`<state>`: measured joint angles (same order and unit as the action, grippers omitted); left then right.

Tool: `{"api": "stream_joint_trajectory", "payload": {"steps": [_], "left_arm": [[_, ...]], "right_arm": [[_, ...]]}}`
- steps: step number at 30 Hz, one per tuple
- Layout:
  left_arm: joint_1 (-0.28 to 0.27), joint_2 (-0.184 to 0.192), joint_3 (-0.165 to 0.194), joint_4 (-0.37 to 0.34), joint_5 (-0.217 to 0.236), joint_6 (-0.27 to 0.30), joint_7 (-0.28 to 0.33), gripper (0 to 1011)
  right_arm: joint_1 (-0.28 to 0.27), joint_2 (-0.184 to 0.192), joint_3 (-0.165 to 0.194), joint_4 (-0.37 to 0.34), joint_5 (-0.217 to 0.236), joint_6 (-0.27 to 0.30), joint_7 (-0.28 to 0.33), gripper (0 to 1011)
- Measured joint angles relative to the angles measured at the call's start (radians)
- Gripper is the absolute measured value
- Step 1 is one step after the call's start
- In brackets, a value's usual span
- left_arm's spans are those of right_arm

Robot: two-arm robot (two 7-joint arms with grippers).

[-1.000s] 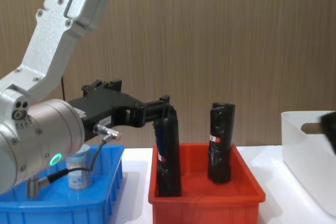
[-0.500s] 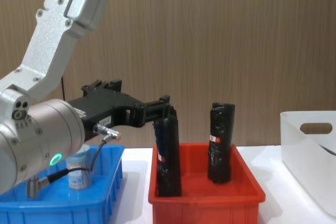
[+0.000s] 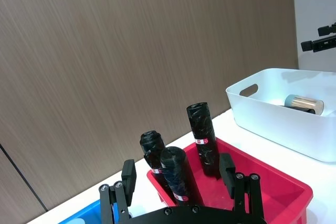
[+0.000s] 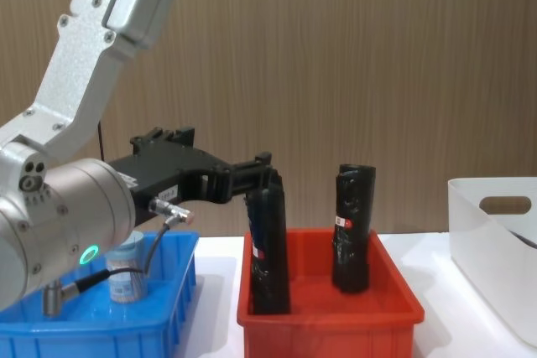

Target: Pick the cotton swabs from the blue box and place them into the white box.

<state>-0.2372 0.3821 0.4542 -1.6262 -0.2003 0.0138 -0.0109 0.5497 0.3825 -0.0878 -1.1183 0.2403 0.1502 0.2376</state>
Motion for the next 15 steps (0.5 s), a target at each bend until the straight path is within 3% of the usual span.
{"api": "stream_joint_trajectory", "payload": {"steps": [15], "left_arm": [[0.000,0.000,0.000,0.000,0.000,0.000,0.000,1004]], "right_arm": [[-0.001,0.001,0.001,-0.002,-0.001,-0.002,0.001,1002]]}}
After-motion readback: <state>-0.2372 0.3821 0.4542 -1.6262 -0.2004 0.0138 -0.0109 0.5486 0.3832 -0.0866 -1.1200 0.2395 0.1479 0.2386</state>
